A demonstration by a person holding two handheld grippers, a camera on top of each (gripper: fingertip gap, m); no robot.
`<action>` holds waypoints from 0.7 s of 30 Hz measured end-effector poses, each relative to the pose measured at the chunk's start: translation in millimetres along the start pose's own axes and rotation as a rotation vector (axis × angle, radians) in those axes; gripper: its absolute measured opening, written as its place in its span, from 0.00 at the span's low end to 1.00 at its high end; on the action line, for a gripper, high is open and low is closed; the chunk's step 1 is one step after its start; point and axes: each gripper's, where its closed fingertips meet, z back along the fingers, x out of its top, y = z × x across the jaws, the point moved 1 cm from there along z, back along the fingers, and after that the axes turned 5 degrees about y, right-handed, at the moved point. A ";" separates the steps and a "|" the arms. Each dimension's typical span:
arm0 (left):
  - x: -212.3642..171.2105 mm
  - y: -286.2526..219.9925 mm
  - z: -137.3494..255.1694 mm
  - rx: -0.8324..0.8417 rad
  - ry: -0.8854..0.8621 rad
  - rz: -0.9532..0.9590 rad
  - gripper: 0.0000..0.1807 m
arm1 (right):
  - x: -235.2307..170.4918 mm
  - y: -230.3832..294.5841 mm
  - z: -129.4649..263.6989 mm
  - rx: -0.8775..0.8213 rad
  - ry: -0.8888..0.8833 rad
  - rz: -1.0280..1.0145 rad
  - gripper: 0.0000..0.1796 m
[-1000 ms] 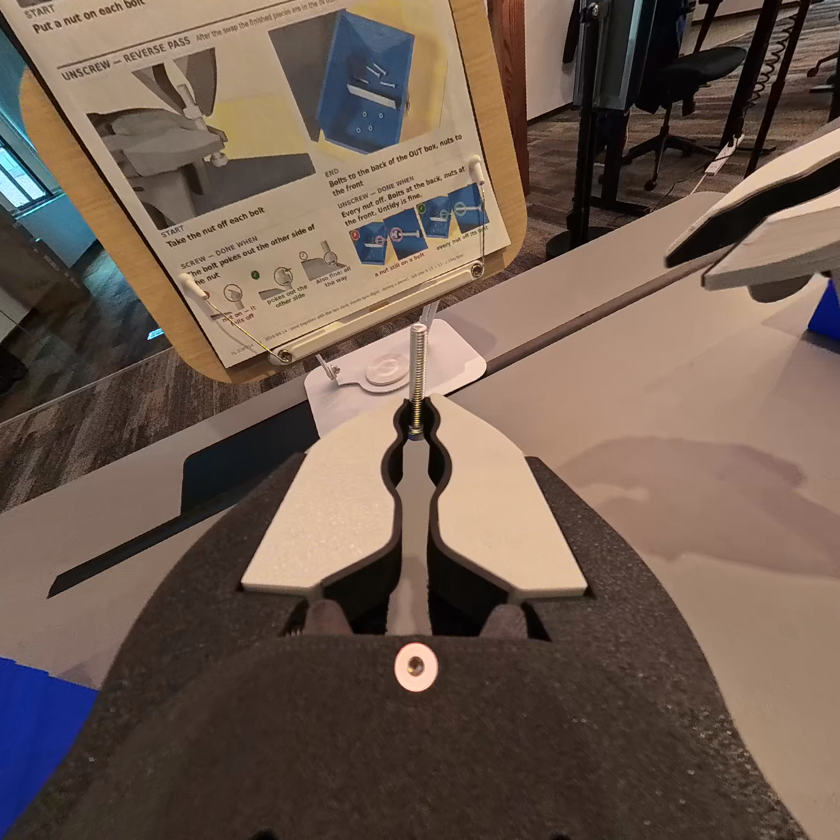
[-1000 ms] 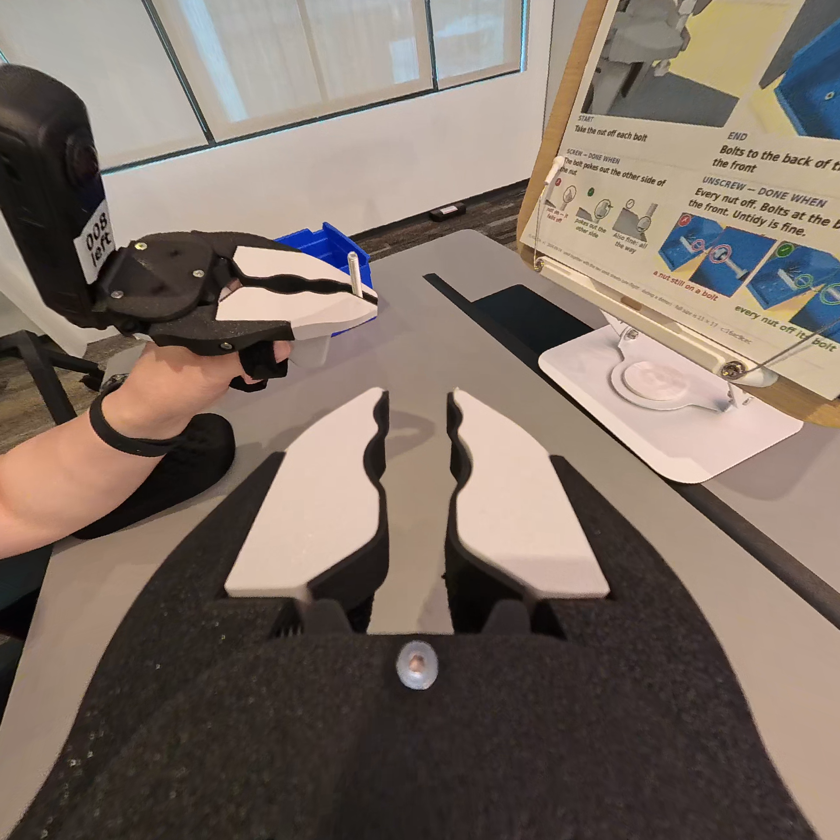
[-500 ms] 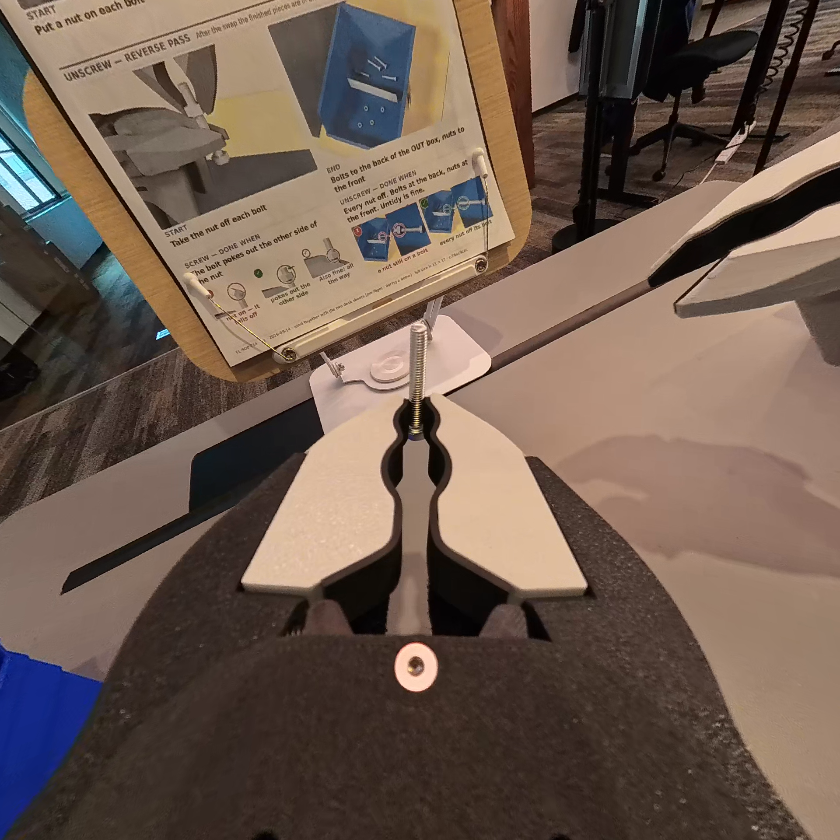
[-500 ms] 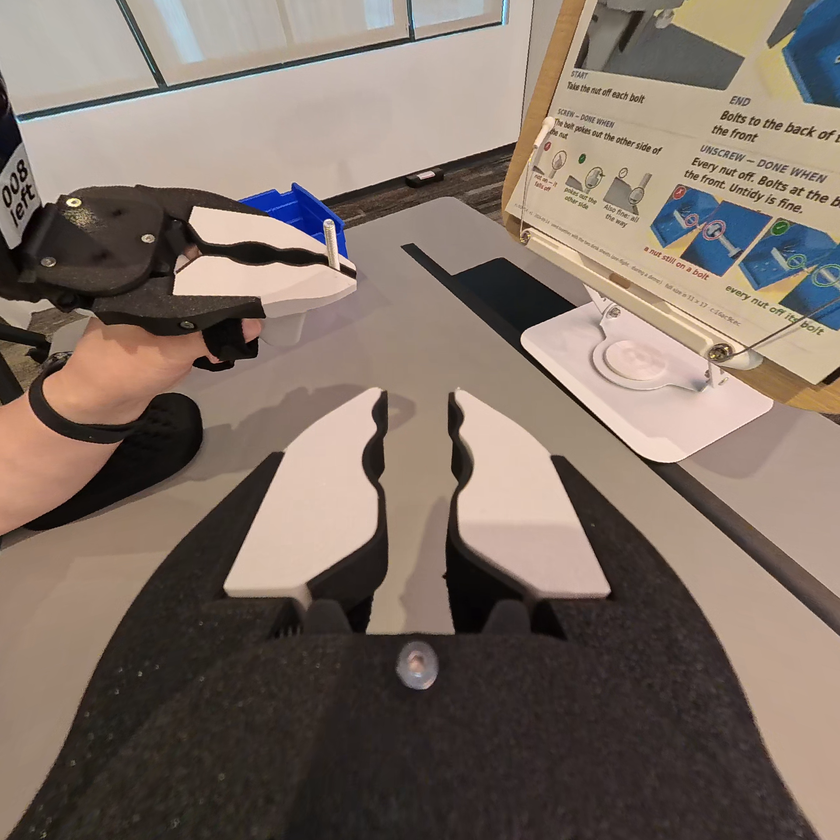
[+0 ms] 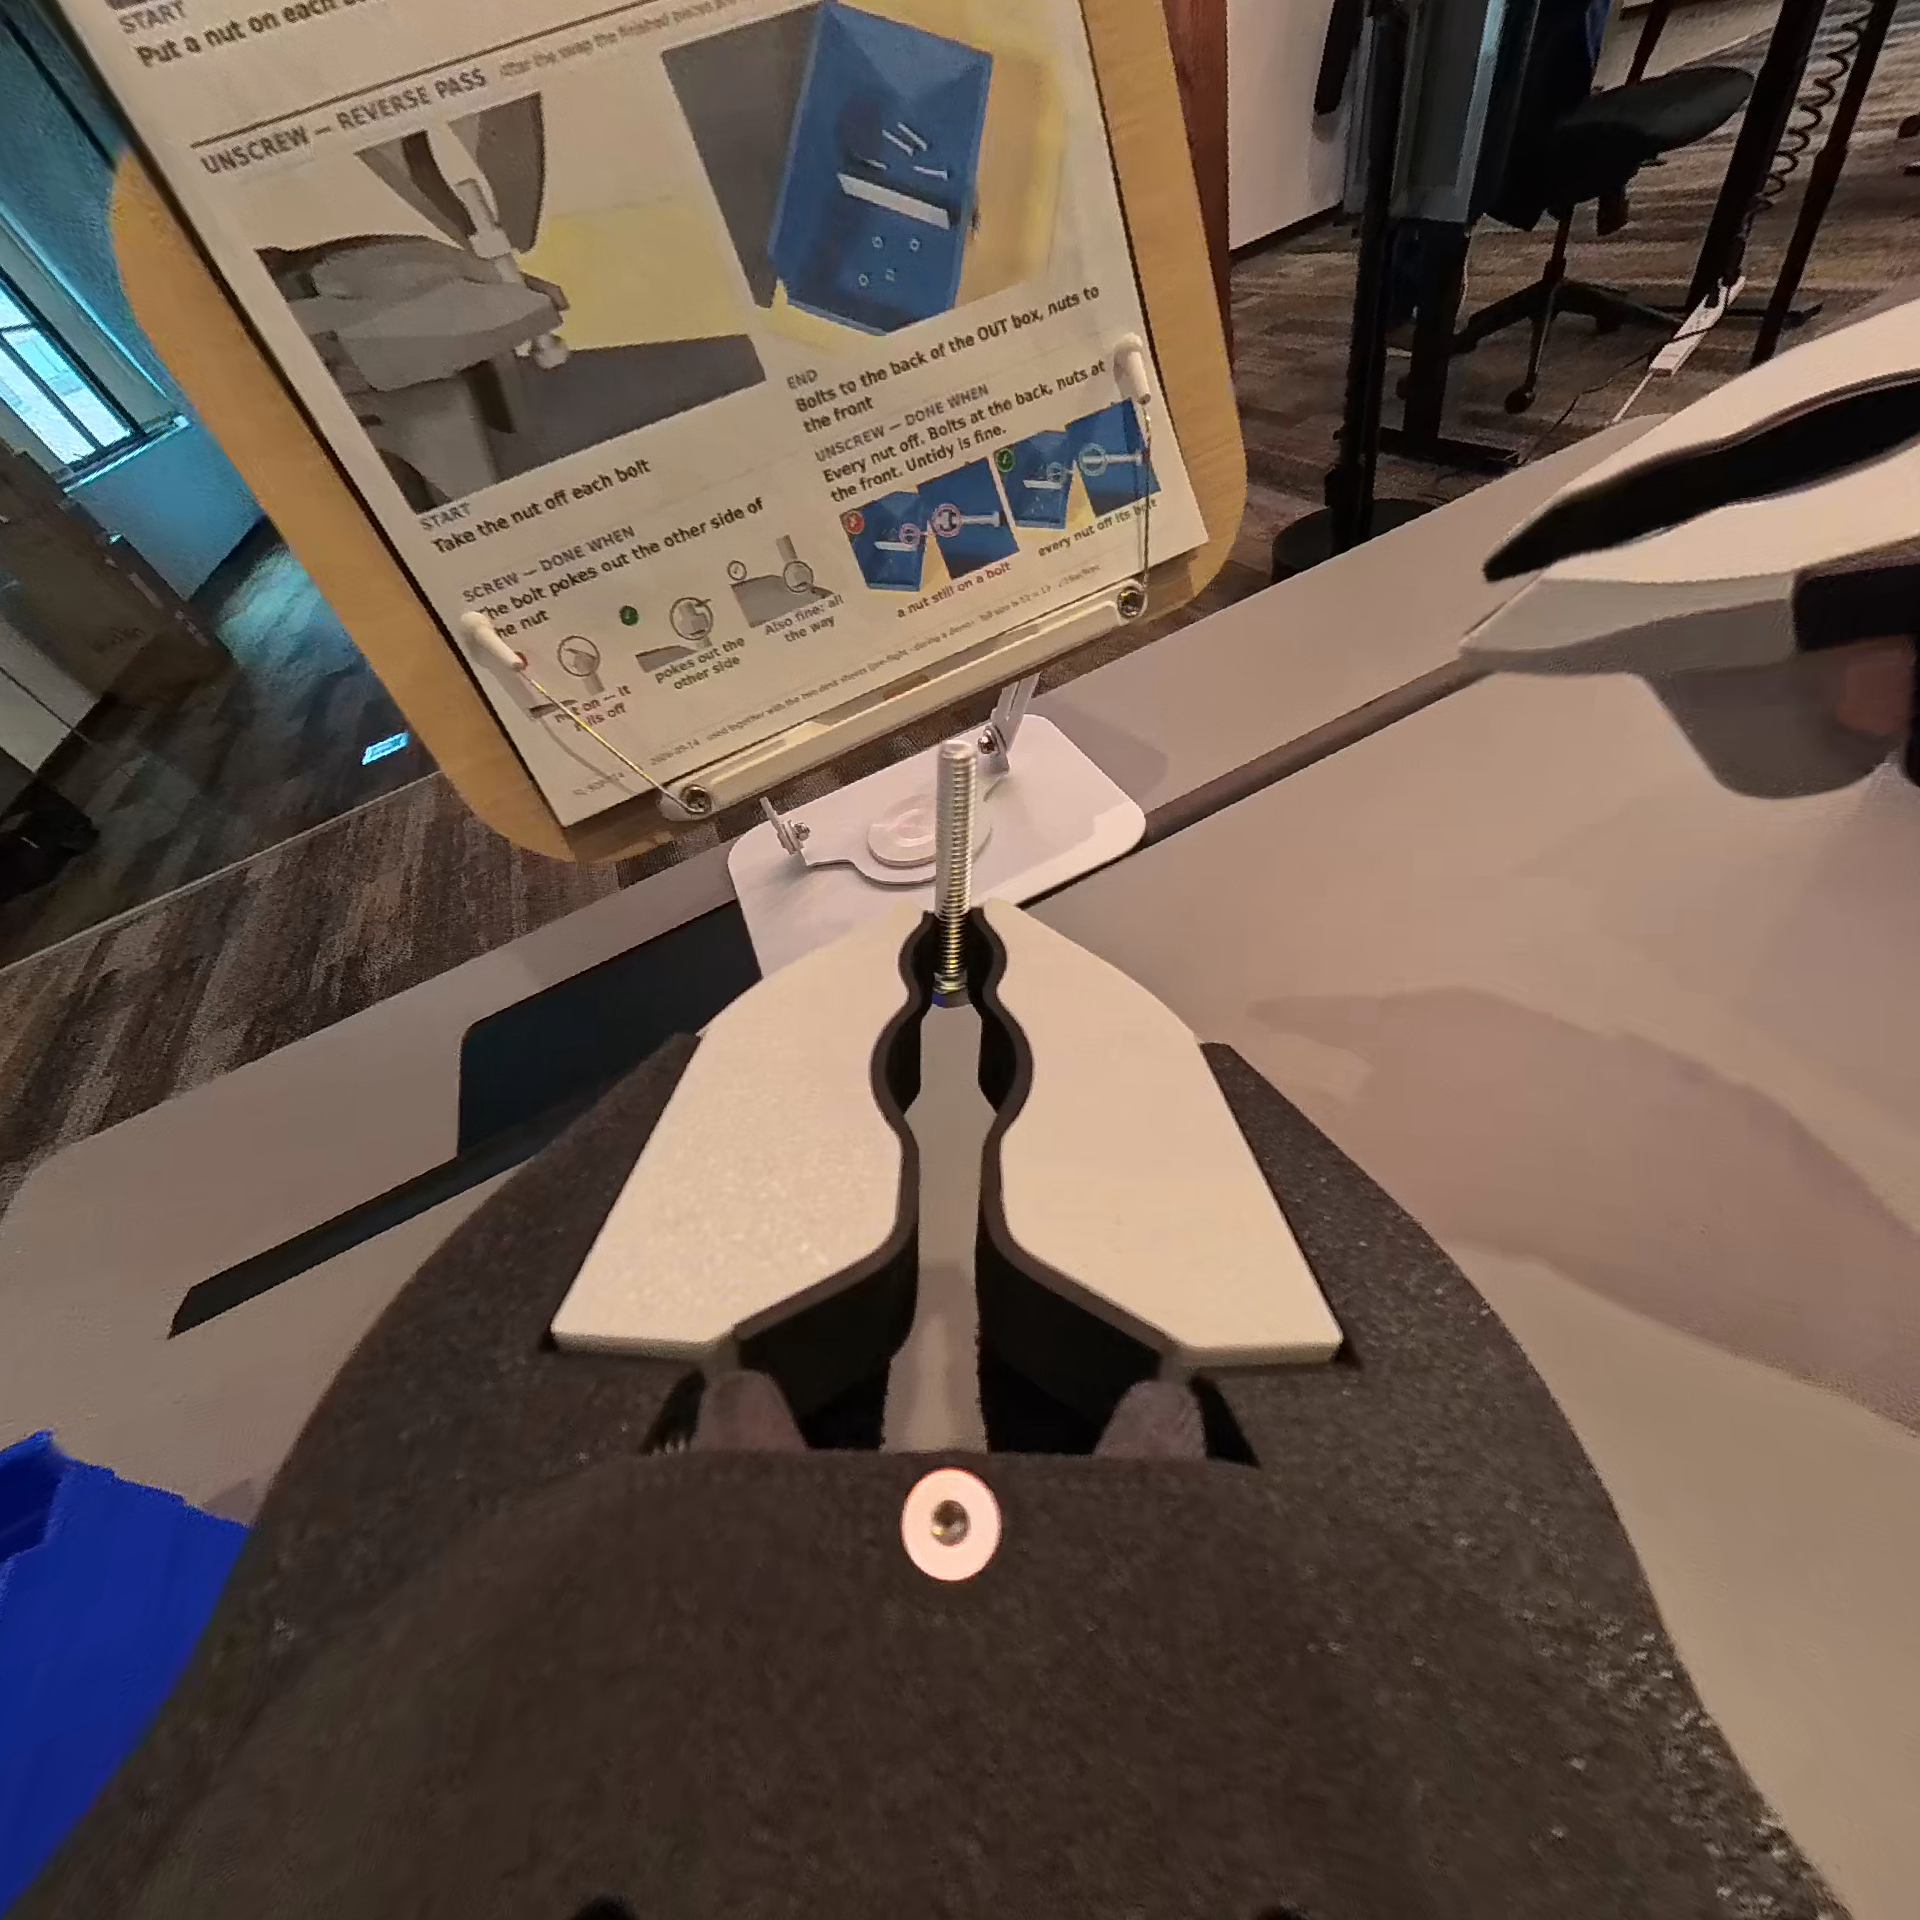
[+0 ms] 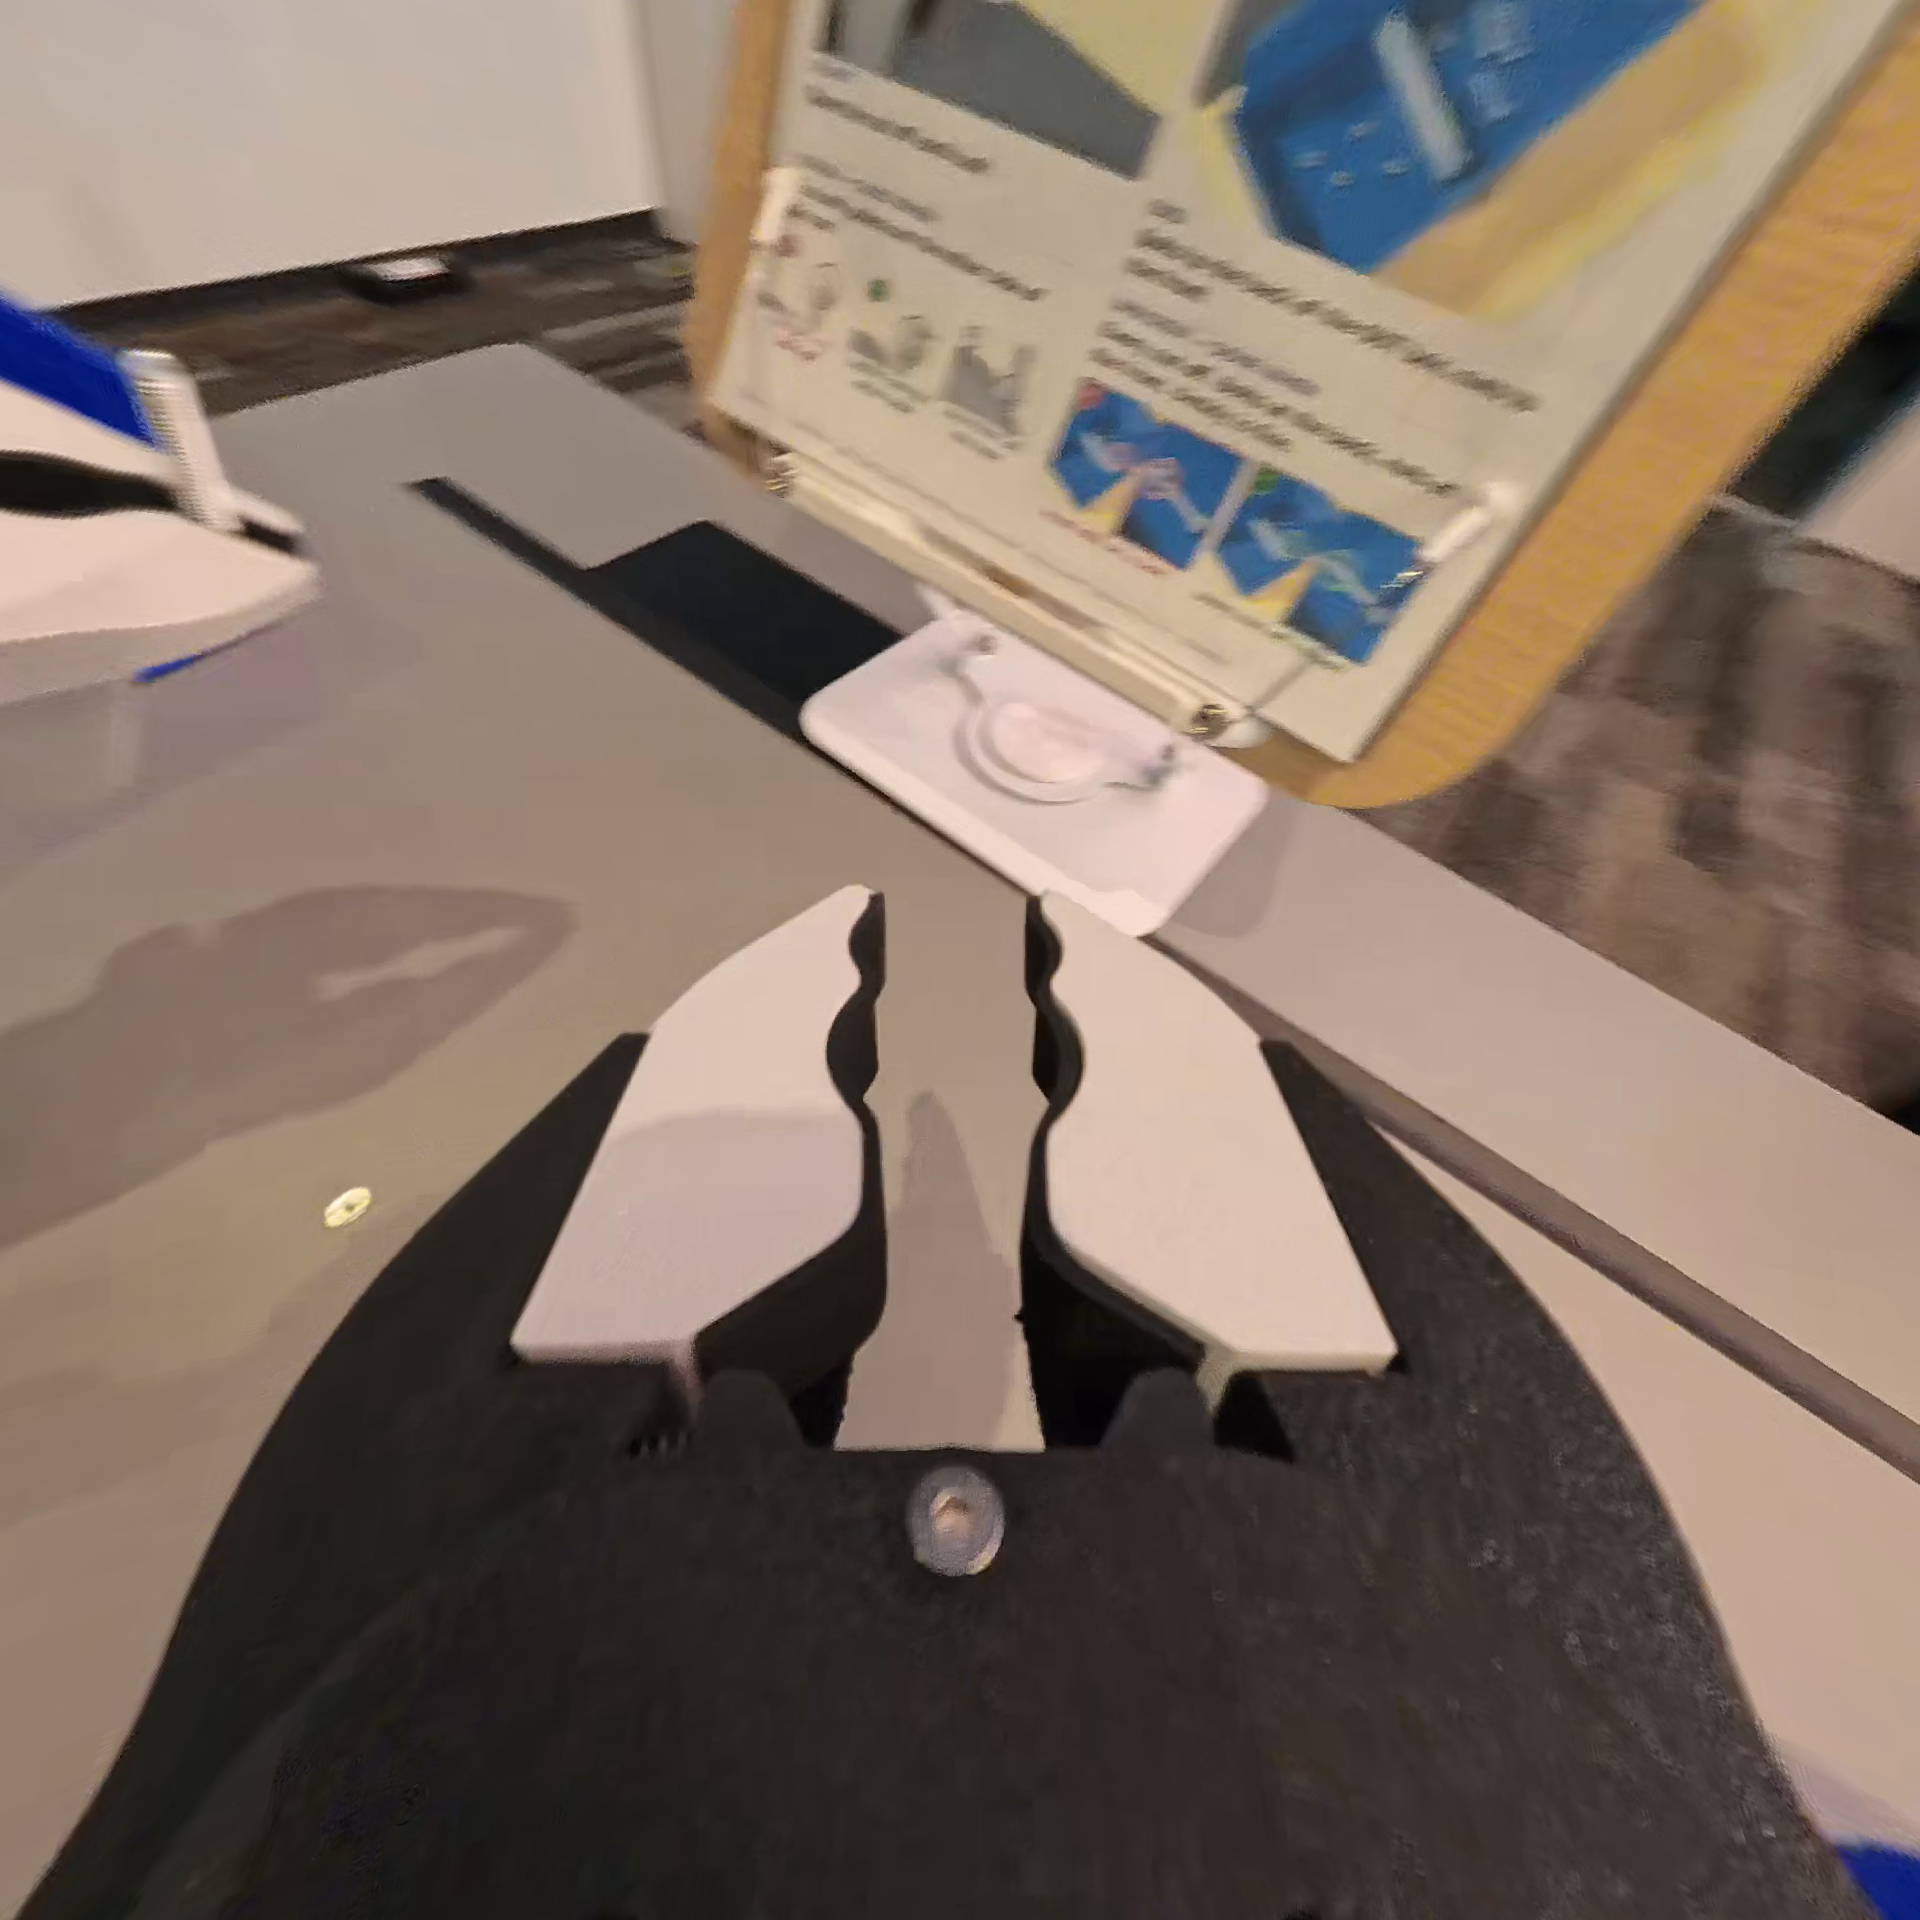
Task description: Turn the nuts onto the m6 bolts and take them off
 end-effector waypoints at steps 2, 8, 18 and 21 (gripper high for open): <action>2.9 6.2 3.7 0.007 -0.012 0.012 0.03 | 3.8 -11.1 3.5 -0.113 -0.034 -0.011 0.13; 9.2 9.8 12.2 0.011 -0.019 0.011 0.03 | 5.6 -38.2 15.2 -0.344 -0.085 0.028 0.12; 12.0 -10.4 13.1 0.001 -0.004 -0.061 0.03 | -4.6 -59.1 15.0 -0.418 -0.073 0.021 0.13; 9.6 -12.4 10.7 -0.006 0.005 -0.060 0.03 | -5.4 -63.7 16.0 -0.444 -0.075 0.020 0.13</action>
